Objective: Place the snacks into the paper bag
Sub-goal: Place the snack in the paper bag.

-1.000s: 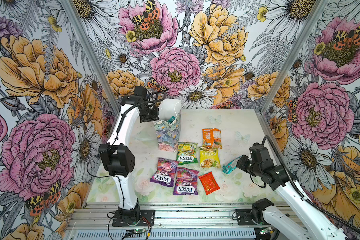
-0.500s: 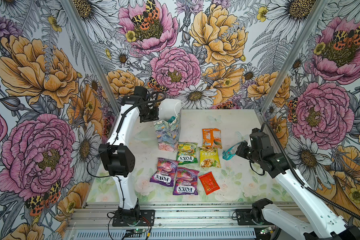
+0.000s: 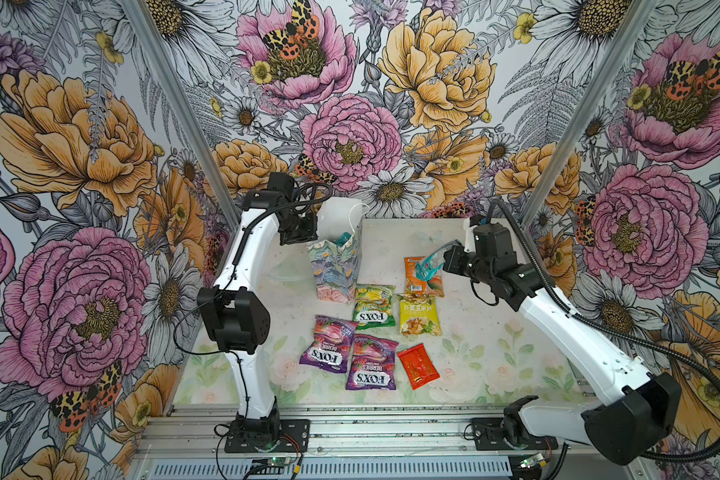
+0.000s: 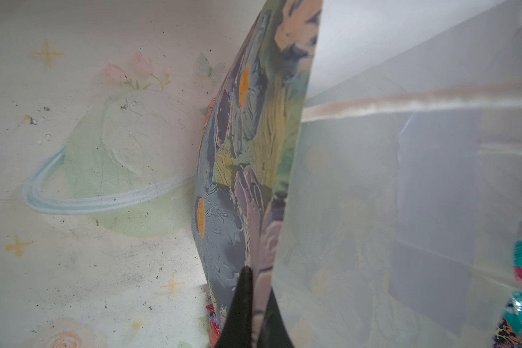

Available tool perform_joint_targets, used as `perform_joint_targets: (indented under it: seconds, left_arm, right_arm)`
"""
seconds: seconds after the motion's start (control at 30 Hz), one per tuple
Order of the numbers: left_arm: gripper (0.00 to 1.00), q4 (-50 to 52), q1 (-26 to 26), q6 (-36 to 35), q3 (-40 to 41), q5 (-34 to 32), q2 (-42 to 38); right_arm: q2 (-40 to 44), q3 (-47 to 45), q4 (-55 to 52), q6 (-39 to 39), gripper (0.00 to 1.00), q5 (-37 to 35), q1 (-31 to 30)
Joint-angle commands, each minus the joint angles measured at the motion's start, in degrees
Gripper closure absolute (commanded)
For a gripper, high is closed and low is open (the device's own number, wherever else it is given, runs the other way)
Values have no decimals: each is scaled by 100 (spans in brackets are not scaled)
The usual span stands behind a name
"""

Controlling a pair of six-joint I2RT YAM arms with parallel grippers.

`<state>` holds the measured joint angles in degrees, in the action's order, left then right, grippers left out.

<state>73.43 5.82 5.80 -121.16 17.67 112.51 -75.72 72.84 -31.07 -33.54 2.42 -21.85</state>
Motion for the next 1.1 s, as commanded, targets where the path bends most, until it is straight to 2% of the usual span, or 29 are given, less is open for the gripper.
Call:
perform_joint_targets:
  seconds: [0.0,0.5,1.07]
  left_arm:
    - [100,19,-22,0,22,154,-68]
    - [100,20,-39,8,-92,173,-71]
    - [100,15,-20,-11,-76,265,-67]
  right_arm:
    - [-349,612,567,341,100,384,-48]
    - [-2233,3439,602,915,100,1020,-65]
    - [-4366,6708,423,941,100,1759,-311]
